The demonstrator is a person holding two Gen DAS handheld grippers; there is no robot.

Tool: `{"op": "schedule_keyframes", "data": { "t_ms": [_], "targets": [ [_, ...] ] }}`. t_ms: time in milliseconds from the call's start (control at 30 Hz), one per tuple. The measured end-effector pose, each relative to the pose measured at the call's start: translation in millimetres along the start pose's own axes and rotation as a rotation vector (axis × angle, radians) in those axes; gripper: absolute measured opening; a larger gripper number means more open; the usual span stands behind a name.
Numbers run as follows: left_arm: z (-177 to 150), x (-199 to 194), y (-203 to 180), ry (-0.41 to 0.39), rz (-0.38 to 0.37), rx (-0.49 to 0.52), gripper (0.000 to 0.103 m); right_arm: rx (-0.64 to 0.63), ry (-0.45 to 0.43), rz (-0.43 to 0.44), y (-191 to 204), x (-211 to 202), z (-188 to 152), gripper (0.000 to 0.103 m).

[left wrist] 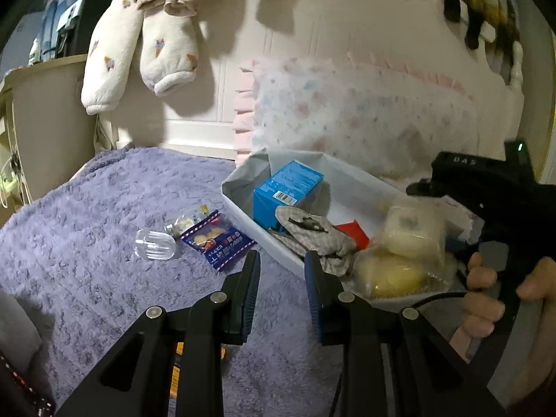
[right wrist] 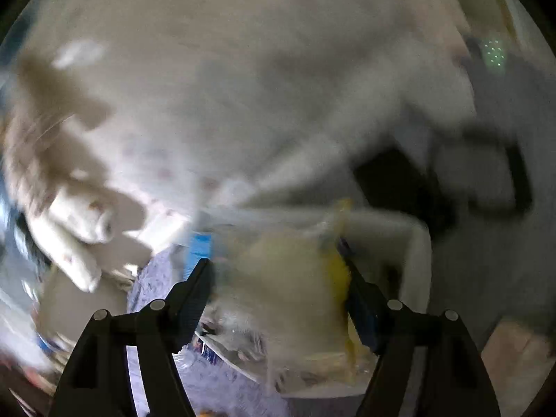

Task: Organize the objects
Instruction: 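Place the bagged white bread into the white bin and release it, then move the right gripper back toward the orange packet on the blanket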

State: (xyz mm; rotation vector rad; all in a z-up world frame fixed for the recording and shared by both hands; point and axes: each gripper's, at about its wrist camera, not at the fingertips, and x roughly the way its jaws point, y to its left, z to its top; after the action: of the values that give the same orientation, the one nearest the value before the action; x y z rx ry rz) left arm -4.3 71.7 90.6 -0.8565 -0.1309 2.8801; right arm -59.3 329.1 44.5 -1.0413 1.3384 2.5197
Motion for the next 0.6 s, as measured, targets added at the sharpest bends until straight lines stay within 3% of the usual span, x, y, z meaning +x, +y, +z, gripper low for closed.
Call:
{"op": "schedule_keyframes", "data": {
  "t_ms": [167,333,467,600],
  "targets": [
    [0,2,9,0.004,-0.031,-0.047,0.026,-0.002,-0.124,-0.013,9,-32,-10,0.072],
    [0,2,9,0.016,-0.039,-0.053,0.027,0.008,-0.162,0.042,32,-54,-17,0.075],
    [0,1,15,0.023,-0.005,-0.081,0.027,-0.173,-0.112,0.137,77,-72,-26,0.075],
    [-3,1,32,0.071,0.080,-0.112,0.027,-0.395,0.064,0.212,116,-57,-64,0.075]
  ]
}}
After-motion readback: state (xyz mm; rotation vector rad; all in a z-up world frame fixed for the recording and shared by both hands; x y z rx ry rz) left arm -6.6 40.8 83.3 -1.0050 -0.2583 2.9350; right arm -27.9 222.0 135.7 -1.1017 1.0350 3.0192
